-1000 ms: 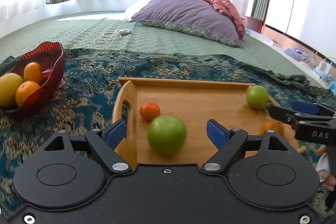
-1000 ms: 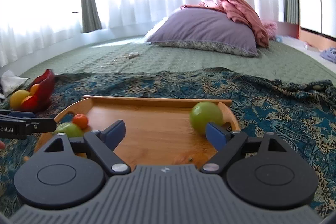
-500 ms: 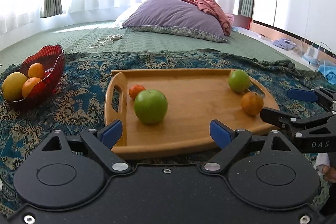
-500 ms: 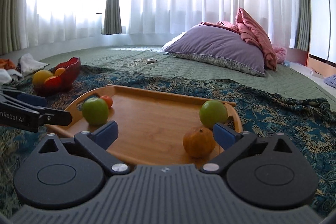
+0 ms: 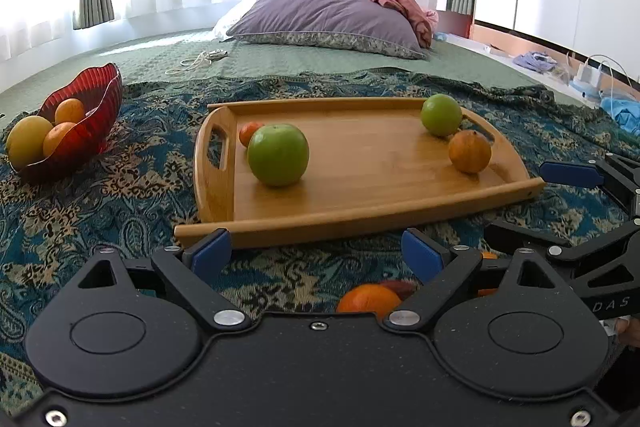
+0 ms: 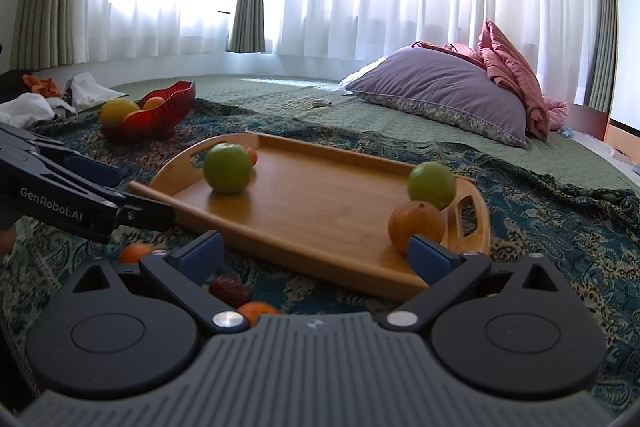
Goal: Organize fruits
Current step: 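Lower both open tools toward the orange and tangerine beside the tray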
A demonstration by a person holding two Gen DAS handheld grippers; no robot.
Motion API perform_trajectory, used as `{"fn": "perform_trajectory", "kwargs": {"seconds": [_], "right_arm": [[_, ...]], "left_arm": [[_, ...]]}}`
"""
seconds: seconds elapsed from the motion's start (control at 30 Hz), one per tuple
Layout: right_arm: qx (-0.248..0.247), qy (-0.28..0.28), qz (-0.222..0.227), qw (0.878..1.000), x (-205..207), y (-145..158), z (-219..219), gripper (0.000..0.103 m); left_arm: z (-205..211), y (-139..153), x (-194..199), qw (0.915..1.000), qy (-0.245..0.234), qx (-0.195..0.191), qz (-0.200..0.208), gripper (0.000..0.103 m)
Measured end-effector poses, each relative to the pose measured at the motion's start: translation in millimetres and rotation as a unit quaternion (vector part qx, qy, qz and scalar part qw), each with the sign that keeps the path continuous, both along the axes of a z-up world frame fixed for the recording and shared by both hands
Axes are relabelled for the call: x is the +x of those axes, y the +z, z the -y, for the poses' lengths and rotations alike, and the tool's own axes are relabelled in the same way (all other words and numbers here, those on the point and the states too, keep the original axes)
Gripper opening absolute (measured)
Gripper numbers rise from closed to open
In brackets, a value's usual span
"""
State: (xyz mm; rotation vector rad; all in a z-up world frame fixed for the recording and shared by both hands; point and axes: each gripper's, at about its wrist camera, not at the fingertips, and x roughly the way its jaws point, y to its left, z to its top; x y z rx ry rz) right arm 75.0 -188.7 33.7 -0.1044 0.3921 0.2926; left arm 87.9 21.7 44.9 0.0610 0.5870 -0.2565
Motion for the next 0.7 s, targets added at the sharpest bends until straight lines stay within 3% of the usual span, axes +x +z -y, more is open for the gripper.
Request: {"fn": "perform_trajectory", "kwargs": {"seconds": [0.7], "right_arm": [[-0.017, 0.007, -0.012, 1.0, -14.6, -18.3, -8.9, 0.103]], "left_arm": [[0.3, -23.0, -13.5, 0.9996, -0.014, 0.003, -0.024, 0.092]]}}
